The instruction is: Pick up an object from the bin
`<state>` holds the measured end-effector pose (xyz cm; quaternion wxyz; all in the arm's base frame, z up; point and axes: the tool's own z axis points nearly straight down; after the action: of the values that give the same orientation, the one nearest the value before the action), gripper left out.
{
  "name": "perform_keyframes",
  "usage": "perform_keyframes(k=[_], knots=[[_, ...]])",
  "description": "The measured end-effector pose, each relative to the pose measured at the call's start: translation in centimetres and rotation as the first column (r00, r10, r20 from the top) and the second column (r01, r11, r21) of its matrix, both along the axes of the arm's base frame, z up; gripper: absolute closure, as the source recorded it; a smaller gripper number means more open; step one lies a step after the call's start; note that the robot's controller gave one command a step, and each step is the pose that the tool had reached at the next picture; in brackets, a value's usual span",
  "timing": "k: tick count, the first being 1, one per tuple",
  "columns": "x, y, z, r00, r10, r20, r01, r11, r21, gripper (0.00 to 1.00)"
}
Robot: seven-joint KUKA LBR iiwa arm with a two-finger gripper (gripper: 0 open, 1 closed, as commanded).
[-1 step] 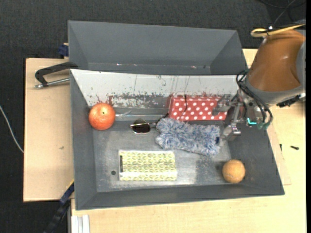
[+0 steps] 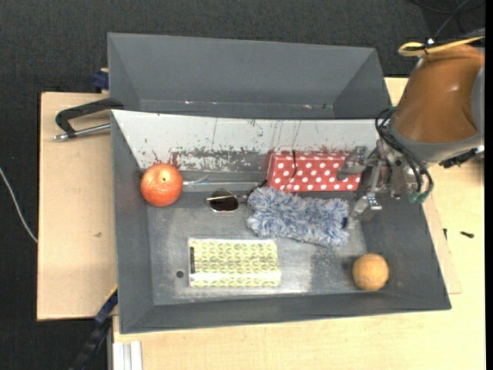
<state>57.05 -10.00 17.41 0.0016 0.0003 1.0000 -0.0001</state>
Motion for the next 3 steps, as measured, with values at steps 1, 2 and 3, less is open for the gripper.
perform_keyframes(k=[1,2,3], knots=[[-2.6,3.4,-8.5,0.999,-0.033,-0.005,0.033,0.999,0.003,0.00],[-3.3,4.0,-4.9,0.999,0.051,0.000,-0.051,0.999,0.000,0.00],[-3.0,3.2,-4.6,1.000,0.031,0.002,-0.031,1.000,0.001,0.00]])
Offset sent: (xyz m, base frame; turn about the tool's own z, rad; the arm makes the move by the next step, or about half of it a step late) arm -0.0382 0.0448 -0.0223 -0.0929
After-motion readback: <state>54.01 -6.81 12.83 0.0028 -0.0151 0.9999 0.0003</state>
